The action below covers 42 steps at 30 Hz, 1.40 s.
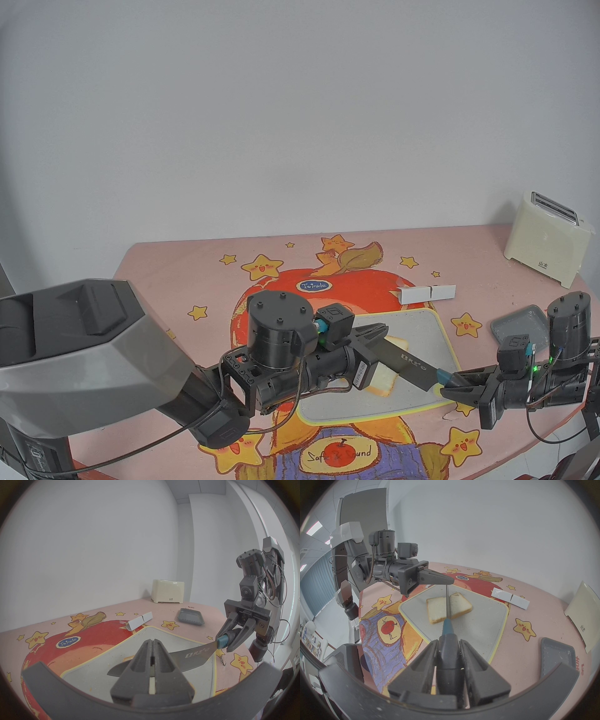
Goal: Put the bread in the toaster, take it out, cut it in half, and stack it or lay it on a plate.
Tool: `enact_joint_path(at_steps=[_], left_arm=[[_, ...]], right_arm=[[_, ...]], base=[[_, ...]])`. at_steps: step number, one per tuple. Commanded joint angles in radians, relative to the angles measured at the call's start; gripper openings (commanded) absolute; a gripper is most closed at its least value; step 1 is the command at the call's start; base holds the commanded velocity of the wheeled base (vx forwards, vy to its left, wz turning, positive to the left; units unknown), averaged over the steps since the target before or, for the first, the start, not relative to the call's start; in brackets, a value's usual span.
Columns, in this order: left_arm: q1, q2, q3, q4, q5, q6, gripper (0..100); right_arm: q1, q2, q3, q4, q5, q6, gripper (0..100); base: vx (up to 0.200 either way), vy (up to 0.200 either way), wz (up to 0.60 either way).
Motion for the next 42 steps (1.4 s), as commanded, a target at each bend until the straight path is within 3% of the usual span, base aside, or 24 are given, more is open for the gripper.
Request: enact_joint_path(at_steps=[1,28,42], left_arm=[[0.000,0.000,0.002,-0.001,0.000,-0.001,0],[-0.025,0.018,0.034,-0.008,0.000,-0.001,0],[0.000,-0.020,0.035,-0.002,0.001,-0.001,0]], right_arm=[[0.005,0.025,-0.002,0.005,0.000,-0.001,0],[-0.023,-0.092,0.009,0.028,-0.003,-0.004,0],[-0.009,0.009,-0.009,-0.011,0.008,0.004,0]], base=[[0.000,0.000,0.00],[0.000,0.000,0.00],[0.000,0.000,0.00]])
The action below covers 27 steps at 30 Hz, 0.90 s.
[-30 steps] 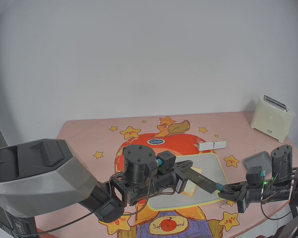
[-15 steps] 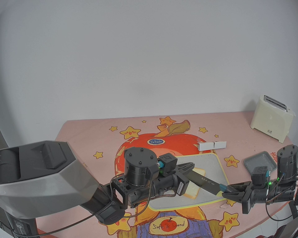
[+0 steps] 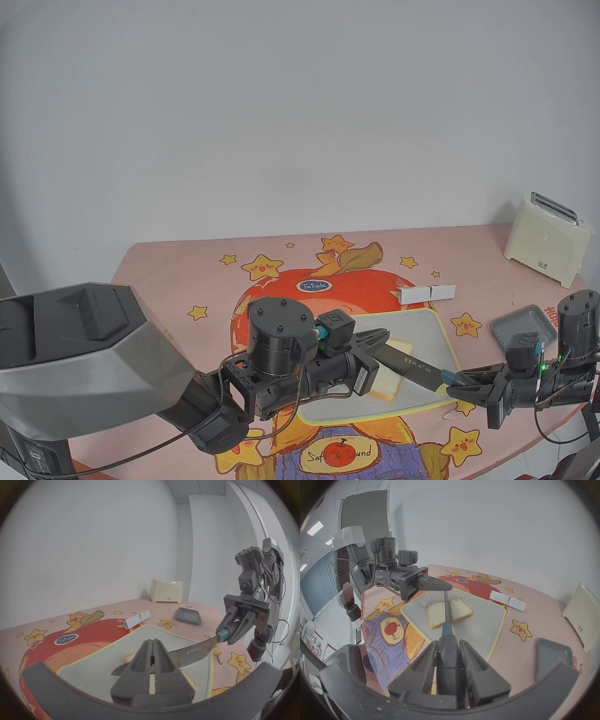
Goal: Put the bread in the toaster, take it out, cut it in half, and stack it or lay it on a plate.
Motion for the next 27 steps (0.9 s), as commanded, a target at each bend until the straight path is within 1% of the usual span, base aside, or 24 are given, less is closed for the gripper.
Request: enact_joint_path(at_steps=[1,4,9,14,18,19,20,22,25,27], left_arm=[[0.011,-0.019,0.000,-0.002,0.000,-0.001,0],[0.013,-0.028,0.000,0.001,-0.002,-0.001,0],[0.011,-0.027,-0.002,0.001,0.000,-0.001,0],[0.008,-0.020,-0.002,0.001,0.000,-0.001,0],[0.008,-0.020,-0.002,-0.002,0.000,-0.001,0],[0.008,-0.020,-0.002,-0.002,0.000,-0.001,0],[0.008,-0.025,-0.002,-0.002,0.000,-0.001,0],[0.008,-0.028,0.000,-0.002,-0.002,-0.001,0],[0.010,-0.045,0.004,-0.002,0.000,-0.001,0],[0.010,-0.063,0.018,0.000,-0.002,-0.001,0]], right_arm=[[0.011,0.071,-0.005,-0.027,0.001,0.000,0],[0.026,0.102,0.002,-0.063,-0.007,0.002,0],[0.019,0.110,0.011,-0.089,-0.012,0.003,0],[-0.018,0.036,0.021,-0.064,-0.010,-0.001,0],[-0.021,-0.030,0.008,0.000,-0.010,-0.003,0],[-0.021,-0.030,0.008,0.000,-0.010,-0.003,0],[-0.021,-0.045,-0.001,0.043,-0.010,-0.003,0],[-0.020,-0.045,-0.010,0.063,-0.012,-0.003,0],[-0.023,-0.038,-0.013,0.051,-0.016,-0.003,0],[-0.023,-0.038,-0.015,0.049,-0.032,-0.003,0]], base=[[0.000,0.000,0.00],[0.000,0.000,0.00],[0.000,0.000,0.00],[0.000,0.000,0.00],[0.000,0.000,0.00],[0.000,0.000,0.00],[0.000,0.000,0.00],[0.000,0.000,0.00],[0.000,0.000,0.00],[0.000,0.000,0.00]])
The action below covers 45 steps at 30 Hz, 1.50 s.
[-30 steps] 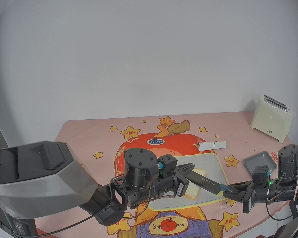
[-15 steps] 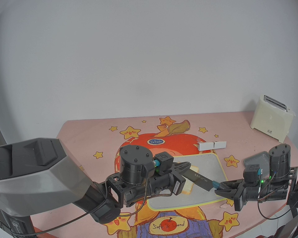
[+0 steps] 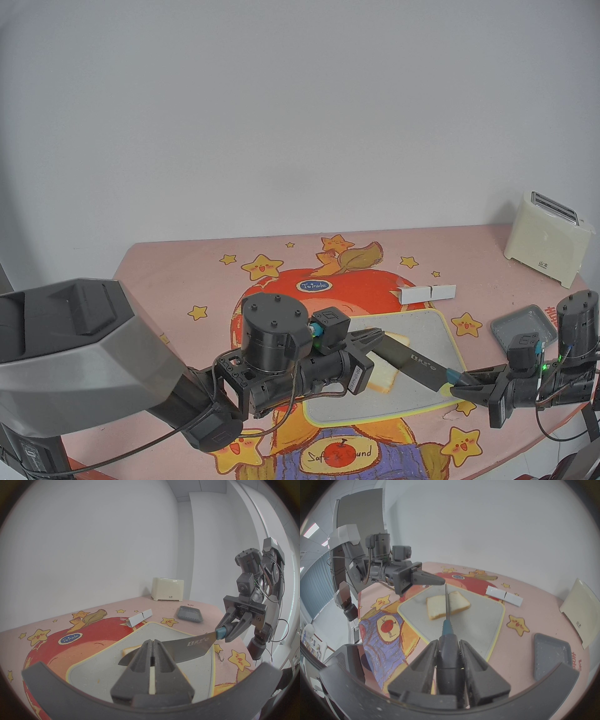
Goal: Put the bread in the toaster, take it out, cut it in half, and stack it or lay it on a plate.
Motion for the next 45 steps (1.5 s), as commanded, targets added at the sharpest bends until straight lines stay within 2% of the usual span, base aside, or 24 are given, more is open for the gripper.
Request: enact_joint_path(at_steps=[1,6,37,45], left_arm=[[0.001,-0.034,0.015,-0.004,0.001,-0.001,0],[0.001,-0.038,0.024,-0.005,-0.001,-0.001,0],[0.001,-0.038,0.025,-0.007,0.001,-0.001,0],[0.001,-0.036,0.025,-0.008,0.001,-0.002,0]], right_arm=[[-0.001,-0.015,-0.006,-0.008,-0.011,-0.001,0],[-0.001,-0.024,-0.011,-0.008,-0.026,-0.001,0],[0.008,0.062,-0.034,-0.008,-0.026,0.002,0],[0.033,0.097,-0.037,-0.026,-0.026,0.005,0]], base=[[0.000,0.000,0.00],[0.000,0.000,0.00],[0.000,0.000,0.00],[0.000,0.000,0.00]])
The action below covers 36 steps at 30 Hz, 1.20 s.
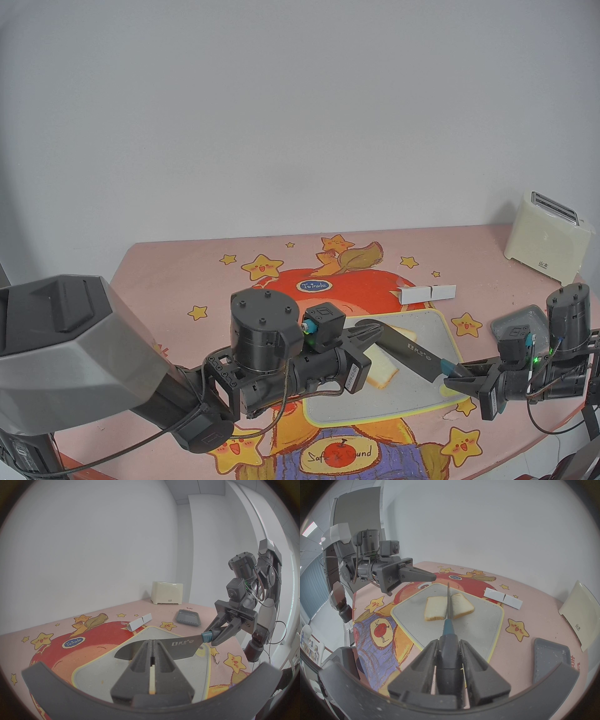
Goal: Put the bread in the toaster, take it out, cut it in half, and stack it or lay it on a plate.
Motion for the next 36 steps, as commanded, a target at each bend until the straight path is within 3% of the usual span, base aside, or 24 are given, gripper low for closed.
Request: enact_joint_path(at_steps=[1,6,16,31,36], left_arm=[[0.000,-0.001,0.000,-0.001,0.000,0.000,0],[0.000,-0.001,0.000,-0.001,-0.001,0.000,0],[0.000,-0.002,0.012,-0.004,0.000,0.000,0],[0.000,-0.002,0.012,-0.010,0.000,0.000,0],[0.000,-0.004,0.012,-0.010,0.000,0.000,0]], right_arm=[[0.008,0.016,0.007,-0.021,0.001,0.000,0],[-0.001,-0.026,0.015,-0.007,-0.001,0.000,0],[0.000,-0.104,-0.029,0.147,0.007,0.000,0],[-0.006,-0.062,-0.049,0.131,-0.001,0.023,0],[-0.009,-0.061,-0.051,0.130,-0.039,0.025,0]], base=[[0.000,0.000,0.00],[0.000,0.000,0.00],[0.000,0.000,0.00],[0.000,0.000,0.00],[0.000,0.000,0.00]])
